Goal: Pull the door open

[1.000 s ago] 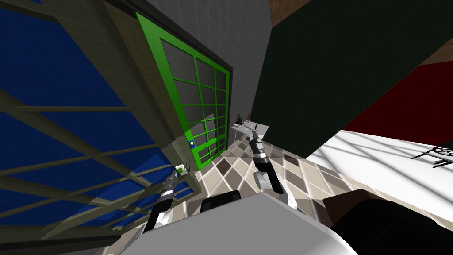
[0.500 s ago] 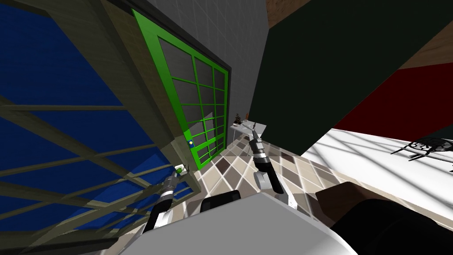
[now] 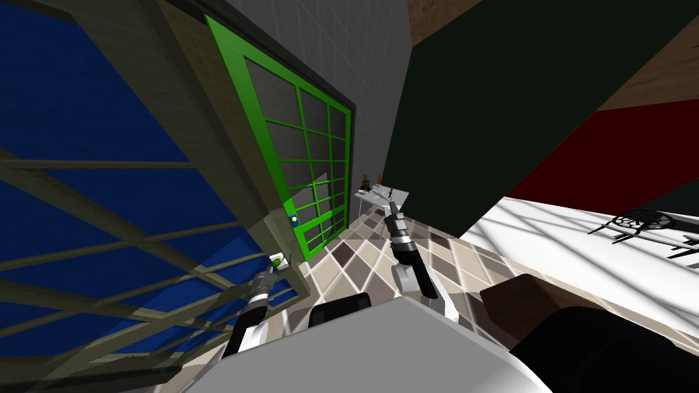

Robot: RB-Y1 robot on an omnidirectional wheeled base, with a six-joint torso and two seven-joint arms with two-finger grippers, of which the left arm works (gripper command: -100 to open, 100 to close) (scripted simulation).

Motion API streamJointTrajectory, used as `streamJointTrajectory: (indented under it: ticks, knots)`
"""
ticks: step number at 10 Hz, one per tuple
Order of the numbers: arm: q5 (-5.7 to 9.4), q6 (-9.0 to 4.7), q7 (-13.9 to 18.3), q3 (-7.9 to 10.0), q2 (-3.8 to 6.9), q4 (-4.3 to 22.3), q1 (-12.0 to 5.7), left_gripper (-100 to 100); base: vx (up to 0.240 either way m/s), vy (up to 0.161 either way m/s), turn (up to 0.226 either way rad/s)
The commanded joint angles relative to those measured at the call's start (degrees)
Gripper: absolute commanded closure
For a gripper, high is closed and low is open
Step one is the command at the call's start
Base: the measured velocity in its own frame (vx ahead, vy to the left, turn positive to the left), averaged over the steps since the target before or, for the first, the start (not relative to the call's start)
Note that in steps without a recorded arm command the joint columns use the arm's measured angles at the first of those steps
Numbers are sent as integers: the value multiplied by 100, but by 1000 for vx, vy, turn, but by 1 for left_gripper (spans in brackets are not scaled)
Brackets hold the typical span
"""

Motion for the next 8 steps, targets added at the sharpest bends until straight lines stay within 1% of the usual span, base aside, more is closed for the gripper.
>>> streamJointTrajectory:
  ticks: [1,3,4,5,6,7,8]
  knots:
    - [45,-33,246,-92,-46,-115,-25,100,-22,3,-43]
    - [45,-33,246,-92,-46,-115,-25,100,-13,12,-14]
    - [116,-32,484,-131,-35,-111,-30,100,-19,3,-36]
    - [187,-32,618,-171,-25,-108,-34,100,-59,14,-74]
    - [187,-32,723,-171,-25,-108,-34,100,-50,16,-61]
    - [312,102,795,-127,-9,-201,76,-100,-62,39,-14]
    - [360,105,893,-143,-24,-220,79,-100,-83,21,-63]
